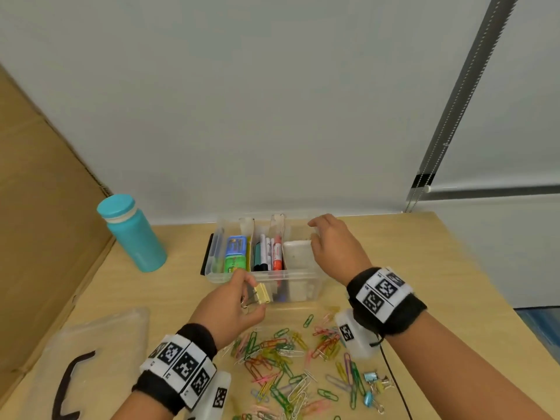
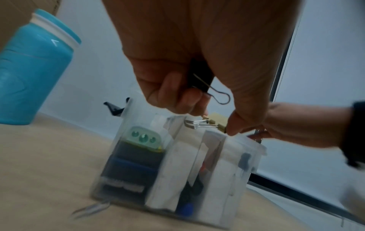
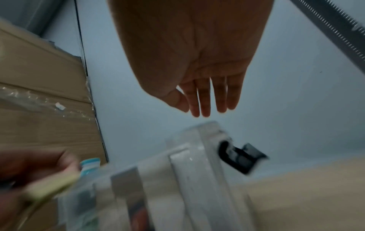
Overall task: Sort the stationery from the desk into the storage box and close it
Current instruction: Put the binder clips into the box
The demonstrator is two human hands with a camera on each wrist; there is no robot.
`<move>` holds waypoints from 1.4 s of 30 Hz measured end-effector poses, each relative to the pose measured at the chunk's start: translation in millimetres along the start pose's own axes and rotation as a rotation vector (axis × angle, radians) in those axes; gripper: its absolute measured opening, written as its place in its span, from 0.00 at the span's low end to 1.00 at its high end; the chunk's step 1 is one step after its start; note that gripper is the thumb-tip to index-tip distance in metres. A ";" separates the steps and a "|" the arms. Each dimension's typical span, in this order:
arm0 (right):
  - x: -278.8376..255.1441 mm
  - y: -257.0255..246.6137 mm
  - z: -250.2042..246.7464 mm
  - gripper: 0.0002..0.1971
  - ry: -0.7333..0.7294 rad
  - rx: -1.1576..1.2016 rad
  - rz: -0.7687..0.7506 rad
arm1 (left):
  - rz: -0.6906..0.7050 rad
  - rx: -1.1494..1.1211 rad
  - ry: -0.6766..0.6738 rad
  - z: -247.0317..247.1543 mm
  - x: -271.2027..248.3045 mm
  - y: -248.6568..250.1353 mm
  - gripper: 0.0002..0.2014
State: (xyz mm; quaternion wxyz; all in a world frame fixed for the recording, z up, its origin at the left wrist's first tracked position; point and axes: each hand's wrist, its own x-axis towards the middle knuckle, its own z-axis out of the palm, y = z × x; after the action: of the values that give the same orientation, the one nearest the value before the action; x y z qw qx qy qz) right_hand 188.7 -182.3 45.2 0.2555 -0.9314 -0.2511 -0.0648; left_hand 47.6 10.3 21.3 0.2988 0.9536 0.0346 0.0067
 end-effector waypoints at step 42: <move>-90.6 41.4 -25.1 0.22 -0.073 0.106 0.153 | 0.325 0.024 0.295 -19.0 30.5 80.5 0.10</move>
State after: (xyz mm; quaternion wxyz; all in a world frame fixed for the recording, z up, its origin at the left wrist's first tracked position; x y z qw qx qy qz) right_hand 131.2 -265.3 25.9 0.2993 -0.9347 -0.1917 0.0024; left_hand 82.4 -42.6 82.6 0.2743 0.9389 -0.0762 0.1936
